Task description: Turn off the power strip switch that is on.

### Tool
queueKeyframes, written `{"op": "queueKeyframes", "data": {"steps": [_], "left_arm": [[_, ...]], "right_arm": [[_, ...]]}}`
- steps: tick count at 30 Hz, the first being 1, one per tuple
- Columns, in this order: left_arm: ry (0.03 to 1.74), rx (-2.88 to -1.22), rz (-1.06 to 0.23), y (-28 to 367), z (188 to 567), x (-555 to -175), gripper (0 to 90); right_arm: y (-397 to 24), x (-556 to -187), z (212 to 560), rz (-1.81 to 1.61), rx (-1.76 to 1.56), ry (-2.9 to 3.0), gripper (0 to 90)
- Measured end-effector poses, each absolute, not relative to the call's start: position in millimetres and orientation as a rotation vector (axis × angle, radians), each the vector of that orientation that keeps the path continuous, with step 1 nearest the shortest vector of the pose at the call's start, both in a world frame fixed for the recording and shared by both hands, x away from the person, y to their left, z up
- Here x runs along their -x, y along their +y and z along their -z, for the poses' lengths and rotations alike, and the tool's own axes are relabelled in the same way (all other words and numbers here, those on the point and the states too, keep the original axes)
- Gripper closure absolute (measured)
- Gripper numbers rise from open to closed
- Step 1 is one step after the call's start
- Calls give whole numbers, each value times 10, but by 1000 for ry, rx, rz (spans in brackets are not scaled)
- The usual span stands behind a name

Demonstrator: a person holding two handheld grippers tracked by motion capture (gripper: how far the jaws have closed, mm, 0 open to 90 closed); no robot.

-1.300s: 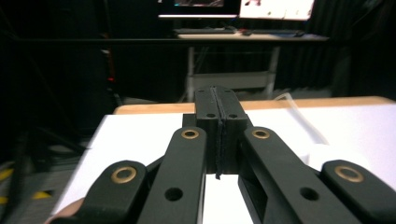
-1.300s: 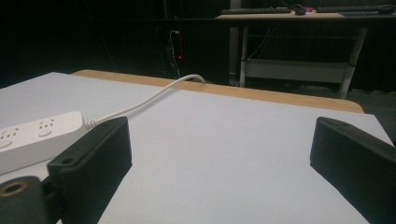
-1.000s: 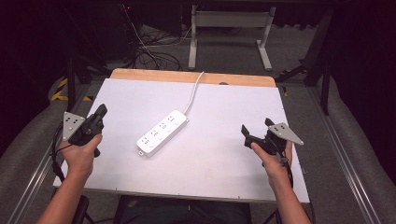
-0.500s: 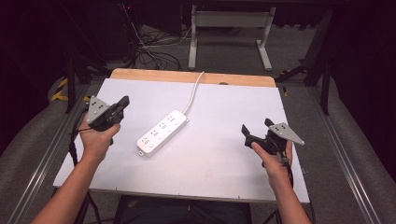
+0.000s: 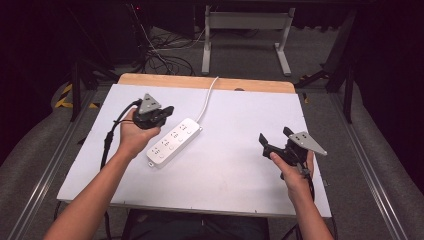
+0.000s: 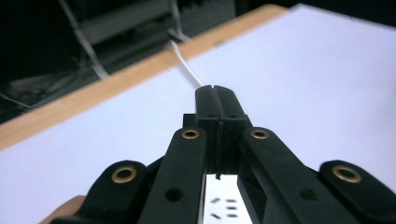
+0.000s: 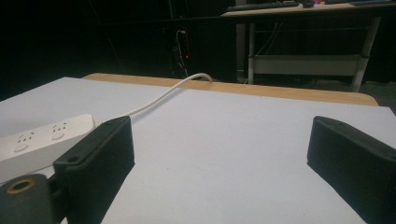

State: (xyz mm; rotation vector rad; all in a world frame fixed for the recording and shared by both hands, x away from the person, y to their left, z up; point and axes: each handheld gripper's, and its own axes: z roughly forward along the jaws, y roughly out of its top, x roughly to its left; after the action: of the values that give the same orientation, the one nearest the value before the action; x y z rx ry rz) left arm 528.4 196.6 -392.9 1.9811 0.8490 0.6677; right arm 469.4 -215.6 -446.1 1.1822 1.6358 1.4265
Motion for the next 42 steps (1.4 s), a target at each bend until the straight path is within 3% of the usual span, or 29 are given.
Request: {"op": "queueKeyframes", "data": {"steps": [10, 19, 34, 37, 42], "left_arm": [[848, -2256, -575, 1444, 4263, -5553, 900], [919, -2380, -523, 1401, 4429, -5648, 900], [1003, -2277, -405, 1465, 4494, -5714, 900], [990, -2298, -456, 1396, 4497, -5672, 900], [1008, -2261, -432, 1442, 4513, -5670, 900]], "right_arm": [[-2155, -4702, 4469, -1419, -1183, 1640, 78], [-2161, -4703, 4474, -1419, -1183, 1643, 81], [-2146, -4690, 4479, -1411, -1182, 1649, 83], [-2142, -4688, 4478, -1409, -1180, 1645, 83], [-2154, -4682, 4479, -1411, -1185, 1642, 83]]}}
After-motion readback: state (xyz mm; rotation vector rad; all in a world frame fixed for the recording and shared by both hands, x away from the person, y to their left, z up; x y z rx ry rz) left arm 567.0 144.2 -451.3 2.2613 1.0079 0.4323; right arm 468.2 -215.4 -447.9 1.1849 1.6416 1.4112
